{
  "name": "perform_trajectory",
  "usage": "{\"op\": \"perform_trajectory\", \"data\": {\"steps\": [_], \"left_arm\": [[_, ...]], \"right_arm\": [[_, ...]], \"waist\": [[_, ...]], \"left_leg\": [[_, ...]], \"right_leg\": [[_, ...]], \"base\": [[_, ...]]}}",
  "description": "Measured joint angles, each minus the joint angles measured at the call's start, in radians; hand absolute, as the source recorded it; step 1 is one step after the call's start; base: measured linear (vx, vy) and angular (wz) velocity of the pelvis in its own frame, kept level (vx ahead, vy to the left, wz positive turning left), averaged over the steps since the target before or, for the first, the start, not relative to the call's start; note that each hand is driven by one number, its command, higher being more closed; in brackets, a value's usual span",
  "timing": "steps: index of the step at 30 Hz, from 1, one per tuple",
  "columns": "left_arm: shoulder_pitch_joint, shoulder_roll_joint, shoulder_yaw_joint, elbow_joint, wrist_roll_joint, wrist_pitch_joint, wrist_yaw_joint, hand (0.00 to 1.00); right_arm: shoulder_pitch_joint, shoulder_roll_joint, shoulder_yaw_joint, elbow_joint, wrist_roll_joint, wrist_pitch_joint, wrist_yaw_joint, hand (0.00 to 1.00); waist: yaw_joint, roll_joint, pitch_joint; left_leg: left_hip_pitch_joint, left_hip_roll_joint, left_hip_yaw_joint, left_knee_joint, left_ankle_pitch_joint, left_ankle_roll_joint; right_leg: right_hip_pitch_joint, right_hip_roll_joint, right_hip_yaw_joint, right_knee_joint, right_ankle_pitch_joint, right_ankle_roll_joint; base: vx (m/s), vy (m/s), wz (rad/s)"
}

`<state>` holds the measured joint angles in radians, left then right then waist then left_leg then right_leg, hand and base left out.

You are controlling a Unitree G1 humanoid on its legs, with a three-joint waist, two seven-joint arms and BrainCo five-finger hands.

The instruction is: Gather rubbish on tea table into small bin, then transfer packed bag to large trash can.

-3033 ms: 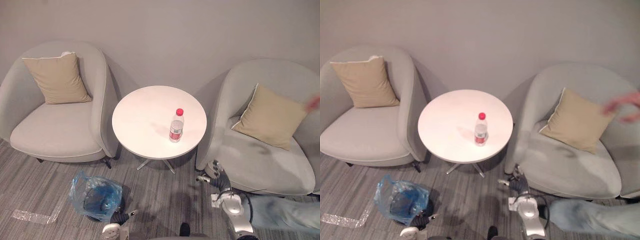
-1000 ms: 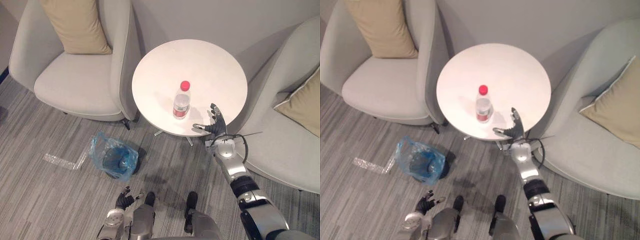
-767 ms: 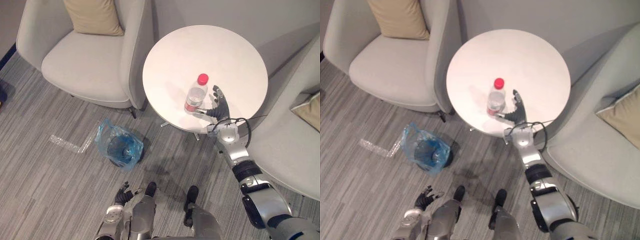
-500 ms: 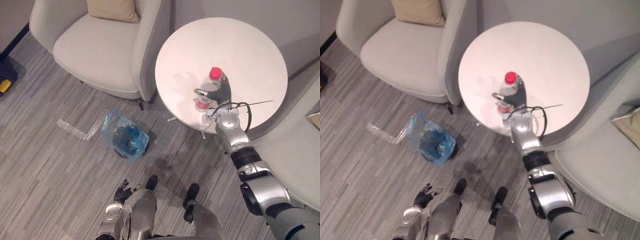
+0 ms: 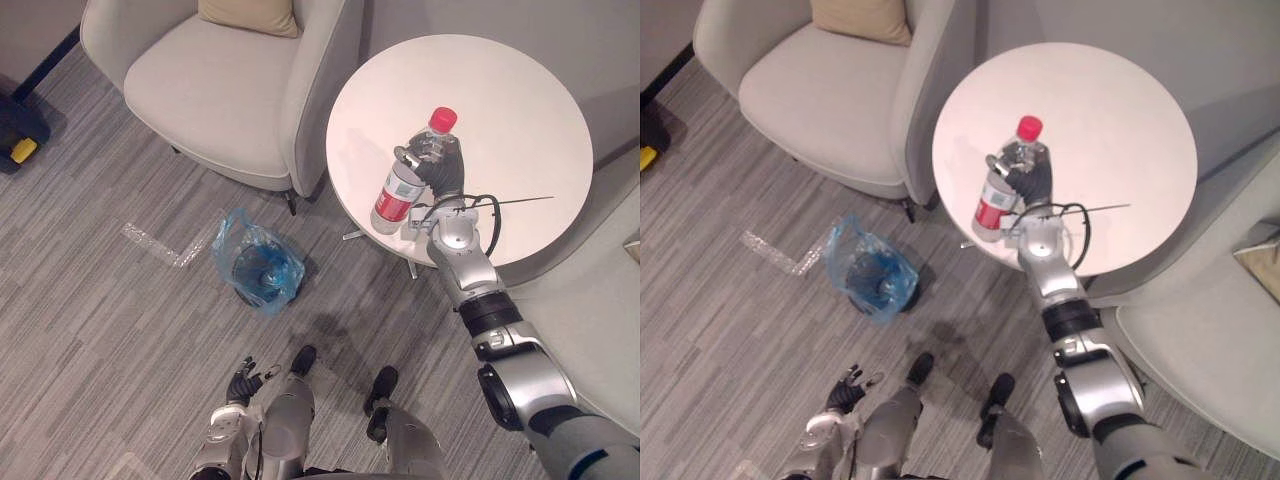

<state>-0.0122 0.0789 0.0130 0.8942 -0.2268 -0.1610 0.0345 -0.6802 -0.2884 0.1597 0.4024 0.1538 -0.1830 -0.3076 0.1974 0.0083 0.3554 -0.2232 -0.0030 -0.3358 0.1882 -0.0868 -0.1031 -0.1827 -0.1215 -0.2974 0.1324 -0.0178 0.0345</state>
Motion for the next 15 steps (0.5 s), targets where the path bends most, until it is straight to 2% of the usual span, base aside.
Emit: {"op": "perform_trajectory", "data": {"steps": [6, 12, 14, 15], "left_arm": [[0.002, 0.035, 0.000, 0.031, 0.012, 0.021, -0.019, 0.00], [0.006, 0.048, -0.002, 0.079, 0.036, 0.042, -0.026, 0.00], [0.008, 0.051, -0.004, 0.083, 0.050, 0.043, -0.040, 0.00], [0.018, 0.051, -0.005, 0.091, 0.052, 0.043, -0.040, 0.00]], "right_arm": [[0.220, 0.046, 0.000, -0.207, -0.035, -0.010, 0.065, 1.00], [0.485, 0.054, 0.002, -0.385, -0.058, -0.025, 0.133, 1.00], [0.566, 0.055, 0.004, -0.430, -0.085, -0.029, 0.154, 1.00], [0.613, 0.057, 0.008, -0.450, -0.103, -0.031, 0.167, 1.00]], "waist": [[-0.047, -0.044, -0.024], [-0.093, -0.068, -0.071], [-0.105, -0.069, -0.075], [-0.112, -0.070, -0.096]], "left_leg": [[0.041, 0.013, 0.061, -0.031, 0.002, 0.003], [0.096, 0.018, 0.145, -0.045, -0.005, 0.010], [0.131, 0.020, 0.176, -0.044, -0.014, 0.015], [0.142, 0.021, 0.193, -0.043, -0.022, 0.018]], "right_leg": [[0.019, 0.019, 0.070, -0.061, 0.043, -0.002], [0.051, 0.028, 0.147, -0.111, 0.080, 0.010], [0.080, 0.030, 0.176, -0.127, 0.088, 0.015], [0.084, 0.032, 0.193, -0.129, 0.089, 0.017]], "base": [[0.00, 0.014, -0.35], [-0.01, 0.026, -0.38], [-0.03, 0.040, -0.48], [-0.03, 0.044, -0.46]]}}
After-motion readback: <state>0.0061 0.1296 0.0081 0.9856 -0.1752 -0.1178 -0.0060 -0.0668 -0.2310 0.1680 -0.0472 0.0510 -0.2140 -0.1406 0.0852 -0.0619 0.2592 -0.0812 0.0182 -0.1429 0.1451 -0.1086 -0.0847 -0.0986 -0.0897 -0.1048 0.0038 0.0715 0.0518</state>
